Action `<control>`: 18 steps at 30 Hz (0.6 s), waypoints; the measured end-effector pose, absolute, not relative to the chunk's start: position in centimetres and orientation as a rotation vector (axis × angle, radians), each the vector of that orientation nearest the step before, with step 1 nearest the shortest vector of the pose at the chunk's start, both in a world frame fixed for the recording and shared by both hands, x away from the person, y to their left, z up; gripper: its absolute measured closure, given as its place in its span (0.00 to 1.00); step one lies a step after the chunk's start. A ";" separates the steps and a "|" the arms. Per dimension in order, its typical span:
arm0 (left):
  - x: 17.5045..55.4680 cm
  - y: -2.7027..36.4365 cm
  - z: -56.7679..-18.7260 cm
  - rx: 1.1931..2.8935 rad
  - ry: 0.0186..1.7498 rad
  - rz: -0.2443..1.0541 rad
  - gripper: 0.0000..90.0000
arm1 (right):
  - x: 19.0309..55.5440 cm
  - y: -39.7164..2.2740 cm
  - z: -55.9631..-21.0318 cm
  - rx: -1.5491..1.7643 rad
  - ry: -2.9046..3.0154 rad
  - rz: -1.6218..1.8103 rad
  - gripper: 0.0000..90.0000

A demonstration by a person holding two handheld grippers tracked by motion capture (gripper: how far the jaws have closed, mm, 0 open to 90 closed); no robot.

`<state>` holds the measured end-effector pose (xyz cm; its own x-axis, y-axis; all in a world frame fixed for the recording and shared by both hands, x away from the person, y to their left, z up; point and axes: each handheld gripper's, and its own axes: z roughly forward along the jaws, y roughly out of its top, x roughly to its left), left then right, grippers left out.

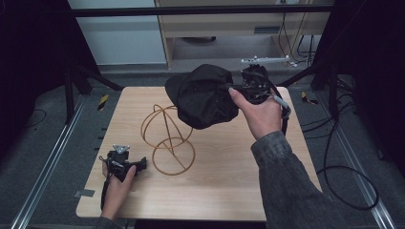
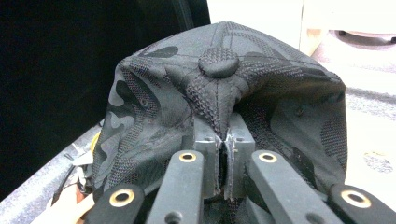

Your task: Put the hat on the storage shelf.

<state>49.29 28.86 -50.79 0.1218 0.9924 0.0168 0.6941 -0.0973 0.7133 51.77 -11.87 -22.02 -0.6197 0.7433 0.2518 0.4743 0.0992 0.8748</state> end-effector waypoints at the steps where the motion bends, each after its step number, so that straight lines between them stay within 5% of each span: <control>1: 49.3 28.9 -50.8 1.853 1.628 0.701 0.00 | 51.8 -11.8 -22.0 1.212 2.126 1.531 0.96; 18: 49.3 28.8 -50.8 1.848 1.629 0.702 0.00 | 51.4 -9.3 -22.1 1.164 2.169 1.596 0.96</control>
<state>49.30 28.84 -50.81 0.1189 0.9928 0.0147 0.6923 -0.0935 0.7155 51.40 -9.33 -22.09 -0.6670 0.6927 0.2745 0.4680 0.1029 0.8777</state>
